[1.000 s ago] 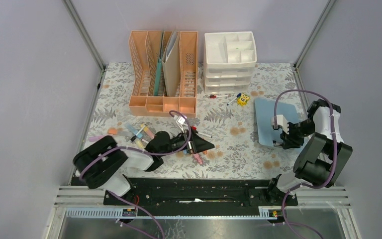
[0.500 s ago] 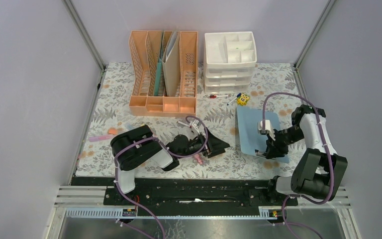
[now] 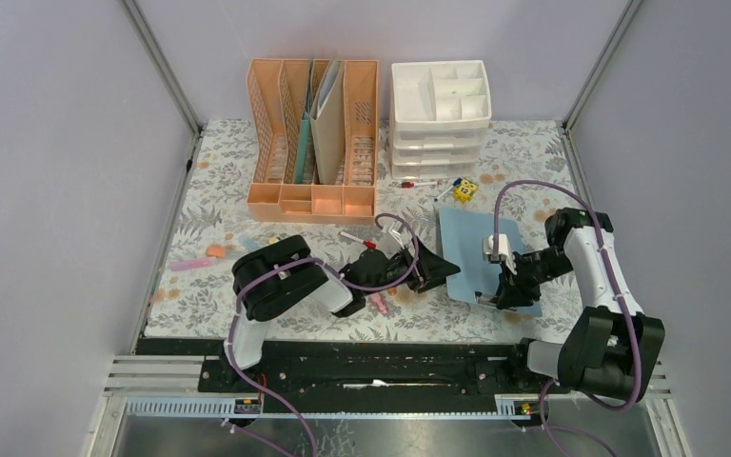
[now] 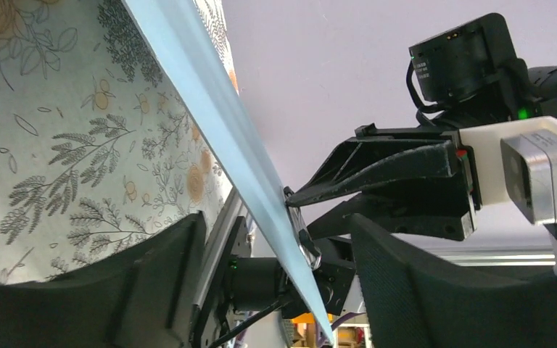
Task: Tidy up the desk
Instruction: Pick up the folder from the corner of the board.
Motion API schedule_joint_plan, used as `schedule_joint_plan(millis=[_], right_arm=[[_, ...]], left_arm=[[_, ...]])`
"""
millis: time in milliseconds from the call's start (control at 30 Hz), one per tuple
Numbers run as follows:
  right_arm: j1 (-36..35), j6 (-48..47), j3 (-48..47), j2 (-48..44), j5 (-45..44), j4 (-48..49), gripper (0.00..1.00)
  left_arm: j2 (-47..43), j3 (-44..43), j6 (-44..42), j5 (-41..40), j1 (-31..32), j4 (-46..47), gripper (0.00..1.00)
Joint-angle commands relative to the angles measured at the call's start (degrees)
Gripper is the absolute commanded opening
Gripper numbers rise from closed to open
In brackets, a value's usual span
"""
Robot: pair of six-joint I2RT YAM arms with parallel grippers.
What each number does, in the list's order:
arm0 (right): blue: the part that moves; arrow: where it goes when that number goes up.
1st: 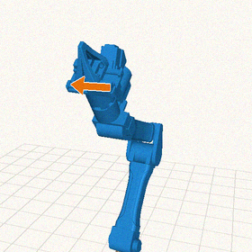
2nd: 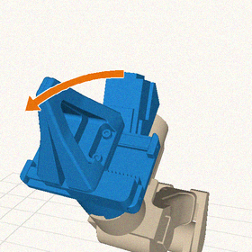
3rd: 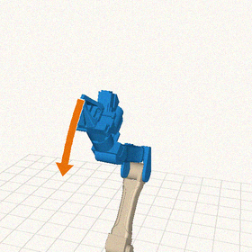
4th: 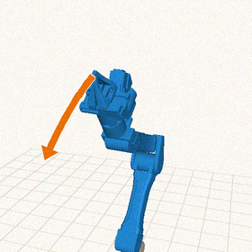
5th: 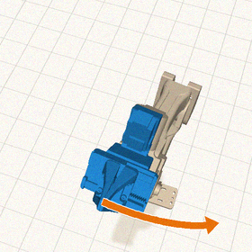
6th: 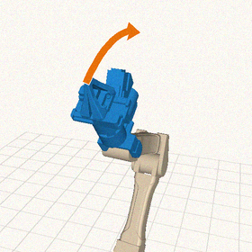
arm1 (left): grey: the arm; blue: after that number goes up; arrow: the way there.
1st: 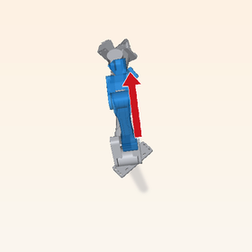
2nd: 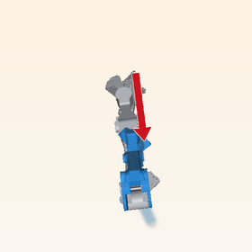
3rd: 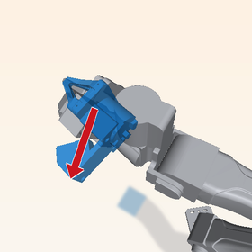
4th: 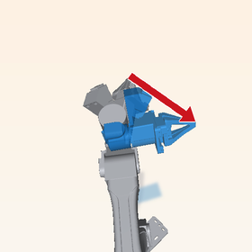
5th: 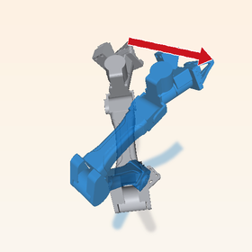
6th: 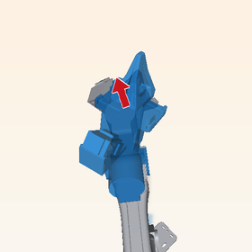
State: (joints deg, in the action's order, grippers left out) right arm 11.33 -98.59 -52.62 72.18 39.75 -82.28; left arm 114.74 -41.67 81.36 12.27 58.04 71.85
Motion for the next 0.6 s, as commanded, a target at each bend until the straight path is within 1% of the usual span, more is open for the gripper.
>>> schedule_joint_plan(millis=[0,33,67,300,367,400,433,467,533,567], right_arm=[[-1.53,1.47,0.59,-1.54,3.58,-2.05,0.0],[-1.84,1.65,0.74,-1.69,3.66,-2.01,0.0],[-2.1,1.79,0.84,-1.96,3.63,-1.96,0.0],[-3.22,2.85,0.52,-3.81,3.2,-2.44,0.0],[-3.42,3.76,-0.11,-4.42,2.7,-2.45,0.0],[-3.42,4.54,-0.5,-4.76,2.52,-2.45,0.0],[-3.44,5.21,-0.93,-5.11,2.26,-2.49,0.02],[-3.49,5.93,-1.38,-5.47,2.12,-2.53,0.05],[-3.42,7.53,-2.17,-6.04,2.3,-2.53,0.16],[-3.44,7.53,-2.59,-6.46,2.52,-2.49,0.16]], left_arm=[[1.57,-3.29,-1.08,-0.32,0.68,-0.49,0.71],[1.81,-3.59,-0.96,-0.1,0.74,-0.45,0.67],[2.16,-3.91,-0.88,0.08,0.76,-0.36,0.59],[2.3,-4.25,-0.26,2.66,0.85,1.72,0.1],[1.89,-3.49,-0.01,3.34,0.85,3.24,0.0],[1.51,-3.0,0.04,3.63,0.85,3.85,0.0],[0.97,-2.38,-0.13,3.78,0.91,4.35,0.0],[0.22,-1.69,-0.46,3.81,0.93,4.71,0.0],[-1.72,-0.03,-1.95,3.86,1.0,4.95,0.0],[-3.0,1.02,-3.02,3.82,1.06,4.73,0.0]])
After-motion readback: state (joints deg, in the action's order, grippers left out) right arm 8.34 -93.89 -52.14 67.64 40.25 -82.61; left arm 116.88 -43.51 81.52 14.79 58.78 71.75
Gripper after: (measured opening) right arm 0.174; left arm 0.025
